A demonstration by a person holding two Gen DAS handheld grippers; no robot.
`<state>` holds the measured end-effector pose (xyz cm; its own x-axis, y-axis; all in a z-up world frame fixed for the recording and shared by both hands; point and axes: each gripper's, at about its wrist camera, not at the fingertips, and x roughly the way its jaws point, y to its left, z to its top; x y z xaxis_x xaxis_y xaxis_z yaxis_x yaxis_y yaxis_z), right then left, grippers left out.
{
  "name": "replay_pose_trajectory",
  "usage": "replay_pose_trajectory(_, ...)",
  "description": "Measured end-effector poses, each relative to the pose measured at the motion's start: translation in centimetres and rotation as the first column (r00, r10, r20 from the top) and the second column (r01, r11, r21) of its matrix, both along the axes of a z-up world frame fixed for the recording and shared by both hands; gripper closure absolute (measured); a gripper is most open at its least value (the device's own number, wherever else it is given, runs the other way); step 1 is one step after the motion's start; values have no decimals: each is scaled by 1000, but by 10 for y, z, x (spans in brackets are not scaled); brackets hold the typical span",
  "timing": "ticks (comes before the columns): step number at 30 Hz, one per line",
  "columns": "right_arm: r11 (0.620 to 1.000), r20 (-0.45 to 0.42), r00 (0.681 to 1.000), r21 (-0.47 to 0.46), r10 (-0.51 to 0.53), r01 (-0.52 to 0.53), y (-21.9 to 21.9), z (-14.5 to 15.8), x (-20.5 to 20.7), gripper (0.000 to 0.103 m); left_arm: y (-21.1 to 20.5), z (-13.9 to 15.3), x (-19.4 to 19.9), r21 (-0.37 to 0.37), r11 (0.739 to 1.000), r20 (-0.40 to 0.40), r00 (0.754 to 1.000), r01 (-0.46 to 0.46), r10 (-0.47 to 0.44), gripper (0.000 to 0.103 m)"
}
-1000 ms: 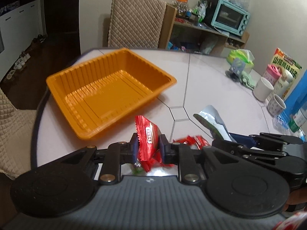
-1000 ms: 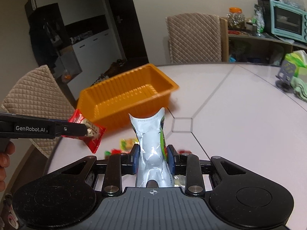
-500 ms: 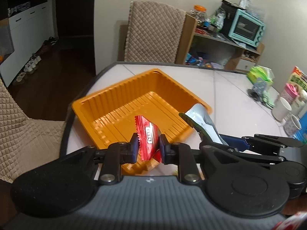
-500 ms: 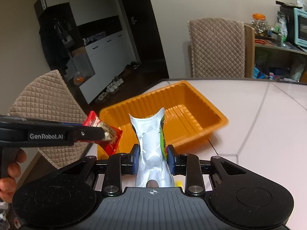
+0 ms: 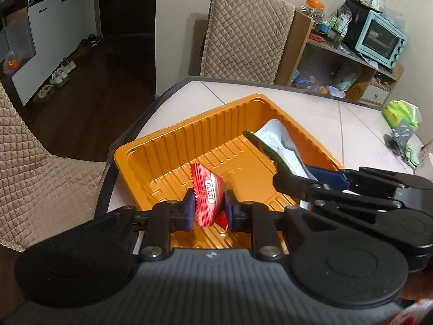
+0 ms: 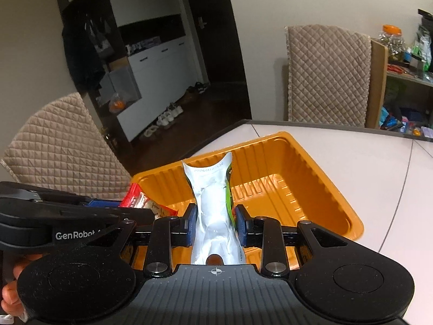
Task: Organize snacks
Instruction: 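Carry the foil pouch and red wrapper together over the orange tray, then open both tools to drop the pouch and wrapper into the tray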
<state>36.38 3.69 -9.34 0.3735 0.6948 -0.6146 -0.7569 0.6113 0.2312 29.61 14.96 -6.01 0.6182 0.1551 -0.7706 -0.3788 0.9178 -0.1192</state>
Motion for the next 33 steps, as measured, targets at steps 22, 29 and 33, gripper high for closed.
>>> replay_pose_trajectory(22,995,-55,997,-87,-58,53,30,-49,41,72,23,-38,37,4,1000,-79,997,-26,26,77)
replay_pose_trajectory(29,994,-34,996,-74,-85,82,25,-43,37,49,25,-34,34,7,1000,-66,998,-22,23,69)
replay_pose_trajectory(33,994,-45,995,-62,-93,90,20,-39,35,48,27,-30,29,-8,1000,-53,998,-22,21,69)
